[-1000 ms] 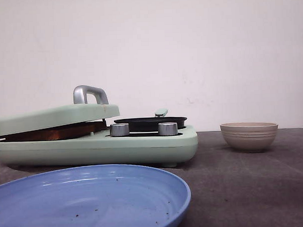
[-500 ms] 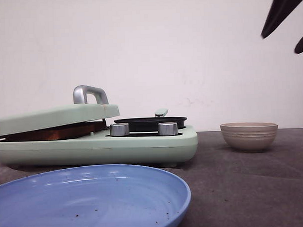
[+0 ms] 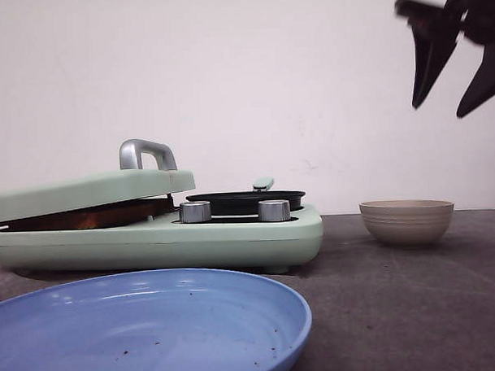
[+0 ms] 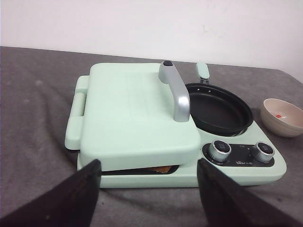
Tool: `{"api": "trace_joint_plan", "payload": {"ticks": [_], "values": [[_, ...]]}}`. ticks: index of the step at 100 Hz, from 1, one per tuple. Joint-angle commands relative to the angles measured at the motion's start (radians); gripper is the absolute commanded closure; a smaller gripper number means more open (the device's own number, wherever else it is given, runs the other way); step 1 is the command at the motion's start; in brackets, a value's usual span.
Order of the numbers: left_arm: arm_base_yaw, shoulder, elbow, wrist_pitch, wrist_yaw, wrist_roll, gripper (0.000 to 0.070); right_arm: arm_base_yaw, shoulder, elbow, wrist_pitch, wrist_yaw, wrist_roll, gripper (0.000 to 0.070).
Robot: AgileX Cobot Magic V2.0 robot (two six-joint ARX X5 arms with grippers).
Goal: Make breakfast with bread and shrimp
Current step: 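Reach the right gripper down to the rim of the cream shrimp bowl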
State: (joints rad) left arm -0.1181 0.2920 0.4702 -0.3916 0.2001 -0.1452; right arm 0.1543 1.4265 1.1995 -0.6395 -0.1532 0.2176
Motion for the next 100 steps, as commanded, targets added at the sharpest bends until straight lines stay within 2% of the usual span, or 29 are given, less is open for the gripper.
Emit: {"api": "trace_joint_plan", "payload": {"ticks": [1, 39, 100], "values": [[0.000, -0.001, 0.006, 0.013, -0.005, 0.001, 0.0347, -0.014, 0.075, 0.050, 0.006, 0.005, -0.039, 0.0351], [0.000, 0.001, 0.005, 0.010, -0.005, 0.001, 0.0347, -0.087, 0.368, 0.223, 0.015, 0.051, -0.079, 0.0350], [0.000, 0.009, 0.005, 0.009, -0.005, 0.001, 0.0347, -0.124, 0.510, 0.227, 0.111, 0.033, -0.088, 0.0352]]}}
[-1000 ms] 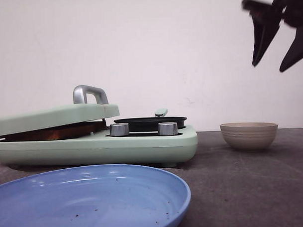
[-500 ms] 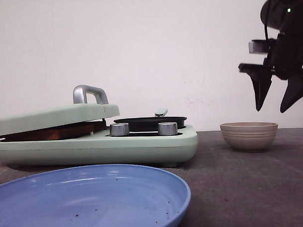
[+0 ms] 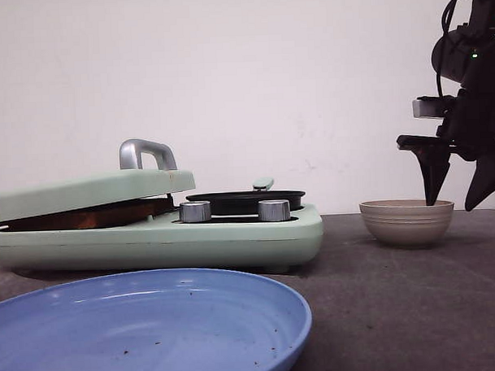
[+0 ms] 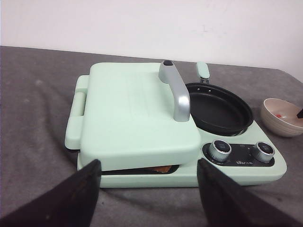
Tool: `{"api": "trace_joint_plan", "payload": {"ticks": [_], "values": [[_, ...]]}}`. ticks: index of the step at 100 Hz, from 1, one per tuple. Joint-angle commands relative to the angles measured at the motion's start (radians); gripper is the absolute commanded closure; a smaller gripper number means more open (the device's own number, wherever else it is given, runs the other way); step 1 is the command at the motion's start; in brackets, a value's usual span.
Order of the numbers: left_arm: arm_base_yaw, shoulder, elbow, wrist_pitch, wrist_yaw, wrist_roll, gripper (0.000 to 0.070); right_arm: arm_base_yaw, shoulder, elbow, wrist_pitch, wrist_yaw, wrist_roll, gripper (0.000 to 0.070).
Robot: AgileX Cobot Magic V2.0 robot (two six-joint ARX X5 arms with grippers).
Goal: Make breakfast with bread and shrimp
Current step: 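Reach the right gripper down to the rim of the cream shrimp bowl, then grip the bowl rim with the right gripper and lift it up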
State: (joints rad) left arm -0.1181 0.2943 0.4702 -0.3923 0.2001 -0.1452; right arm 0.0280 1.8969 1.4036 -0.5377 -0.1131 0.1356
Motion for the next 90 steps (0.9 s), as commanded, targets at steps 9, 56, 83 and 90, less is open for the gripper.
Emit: {"api": "trace_joint_plan", "payload": {"ticks": [9, 56, 83, 90], "values": [[0.000, 0.010, 0.005, 0.010, -0.005, 0.001, 0.0347, 0.002, 0.060, 0.023, 0.014, -0.018, -0.003, 0.0352], [0.000, 0.012, 0.005, 0.003, -0.006, 0.001, 0.0347, 0.004, 0.121, 0.023, 0.043, -0.049, 0.013, 0.0700], [0.000, 0.012, 0.005, 0.003, -0.006, 0.001, 0.0347, 0.007, 0.121, 0.023, 0.054, -0.126, 0.013, 0.0700], [0.000, 0.012, 0.005, 0.002, -0.006, 0.001, 0.0347, 0.007, 0.114, 0.023, 0.049, -0.132, 0.013, 0.0700]]}}
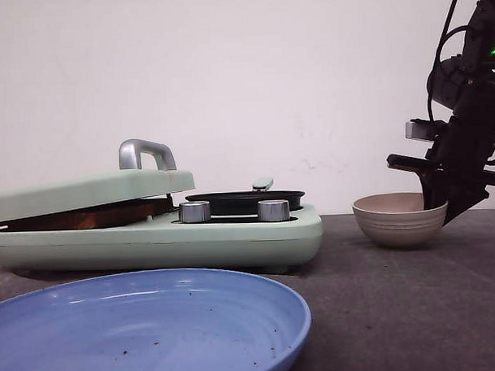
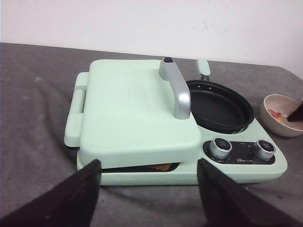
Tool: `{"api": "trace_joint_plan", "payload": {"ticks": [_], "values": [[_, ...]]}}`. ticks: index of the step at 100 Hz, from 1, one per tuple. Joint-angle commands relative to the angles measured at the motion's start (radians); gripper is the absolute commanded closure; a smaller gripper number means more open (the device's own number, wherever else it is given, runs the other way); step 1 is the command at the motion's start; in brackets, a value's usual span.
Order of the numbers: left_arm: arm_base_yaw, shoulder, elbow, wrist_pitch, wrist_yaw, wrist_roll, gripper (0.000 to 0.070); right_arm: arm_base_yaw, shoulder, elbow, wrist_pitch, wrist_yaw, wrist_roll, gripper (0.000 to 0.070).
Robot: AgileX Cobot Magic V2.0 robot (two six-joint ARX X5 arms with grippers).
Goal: Make breakfast with bread and shrimp
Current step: 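Grip the bowl rim with the right gripper and lift it up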
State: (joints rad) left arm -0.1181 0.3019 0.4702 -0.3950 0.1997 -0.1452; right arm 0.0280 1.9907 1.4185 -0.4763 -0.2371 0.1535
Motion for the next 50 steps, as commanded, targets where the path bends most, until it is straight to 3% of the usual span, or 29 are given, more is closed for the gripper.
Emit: {"api": "trace_joint_plan", "payload": {"ticks": [1, 50], "values": [[0.000, 0.005, 0.005, 0.004, -0.005, 0.001, 0.0347, 0.007, 0.020, 0.008, -0.012, -0.008, -0.005, 0.0700], [0.000, 0.005, 0.005, 0.002, -0.005, 0.000, 0.0347, 0.009, -0.188, 0.008, -0.036, -0.079, -0.007, 0.0700]]}}
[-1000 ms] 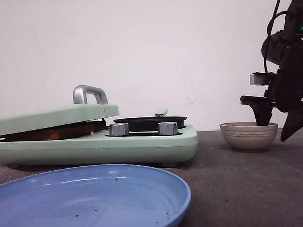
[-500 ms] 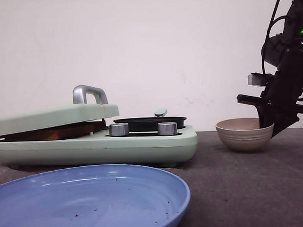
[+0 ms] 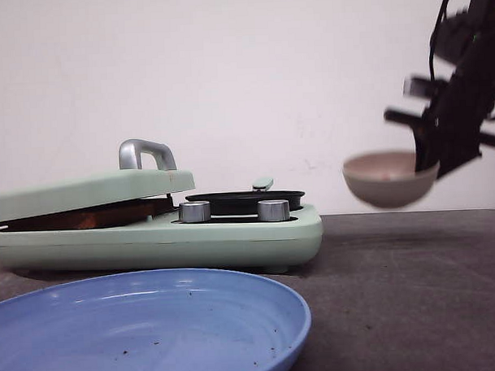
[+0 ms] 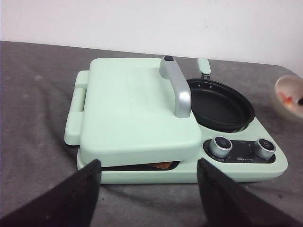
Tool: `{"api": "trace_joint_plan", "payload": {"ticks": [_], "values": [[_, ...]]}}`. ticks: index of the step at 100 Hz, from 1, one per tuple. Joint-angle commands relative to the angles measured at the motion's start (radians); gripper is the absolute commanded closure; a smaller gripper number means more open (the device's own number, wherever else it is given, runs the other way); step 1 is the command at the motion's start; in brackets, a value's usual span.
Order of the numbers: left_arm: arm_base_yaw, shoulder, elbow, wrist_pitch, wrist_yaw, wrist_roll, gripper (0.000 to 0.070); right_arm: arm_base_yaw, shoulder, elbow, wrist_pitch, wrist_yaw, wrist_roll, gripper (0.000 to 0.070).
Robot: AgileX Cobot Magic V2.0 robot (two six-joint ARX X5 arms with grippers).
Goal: Make breakfast with bread and shrimp
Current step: 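Grip the bowl rim with the right gripper and lift it up, then tilt the bowl with the right gripper to pour shrimp into the frying pan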
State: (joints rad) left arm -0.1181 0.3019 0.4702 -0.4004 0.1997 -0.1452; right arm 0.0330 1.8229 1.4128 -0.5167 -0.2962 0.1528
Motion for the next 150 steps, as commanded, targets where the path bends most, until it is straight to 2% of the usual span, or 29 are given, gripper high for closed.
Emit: {"api": "trace_joint_plan", "payload": {"ticks": [1, 24, 50, 58, 67, 79, 89, 106, 129, 150], "values": [[0.000, 0.005, 0.005, 0.008, -0.005, 0.000, 0.0347, 0.004, -0.026, 0.014, 0.005, -0.022, -0.006, 0.0700], [0.000, 0.005, 0.005, 0.010, -0.005, 0.000, 0.0347, 0.037, -0.127, 0.014, 0.040, -0.022, -0.006, 0.0700], [0.000, 0.005, 0.005, 0.011, -0.005, -0.001, 0.0347, 0.134, -0.170, 0.014, 0.190, -0.002, -0.013, 0.0700], [0.000, 0.005, 0.005, 0.011, -0.005, -0.002, 0.0347, 0.175, -0.170, 0.014, 0.235, 0.051, -0.031, 0.0700], [0.000, 0.005, 0.005, 0.011, -0.005, -0.002, 0.0347, 0.232, -0.170, 0.014, 0.284, 0.161, -0.080, 0.0700], [0.000, 0.005, 0.005, 0.011, -0.005, -0.002, 0.0347, 0.312, -0.169, 0.014, 0.364, 0.309, -0.191, 0.0700], [0.000, 0.005, 0.005, 0.011, -0.005, -0.002, 0.0347, 0.365, -0.163, 0.014, 0.434, 0.385, -0.287, 0.0700], [0.000, 0.005, 0.005, 0.012, -0.005, -0.003, 0.0347, 0.431, -0.128, 0.014, 0.533, 0.452, -0.384, 0.0700], [0.000, 0.005, 0.005, 0.016, -0.005, -0.003, 0.0347, 0.476, -0.049, 0.014, 0.597, 0.519, -0.482, 0.0700], [0.000, 0.005, 0.005, 0.020, -0.004, -0.003, 0.0347, 0.493, 0.019, 0.014, 0.642, 0.584, -0.509, 0.0700]]}}
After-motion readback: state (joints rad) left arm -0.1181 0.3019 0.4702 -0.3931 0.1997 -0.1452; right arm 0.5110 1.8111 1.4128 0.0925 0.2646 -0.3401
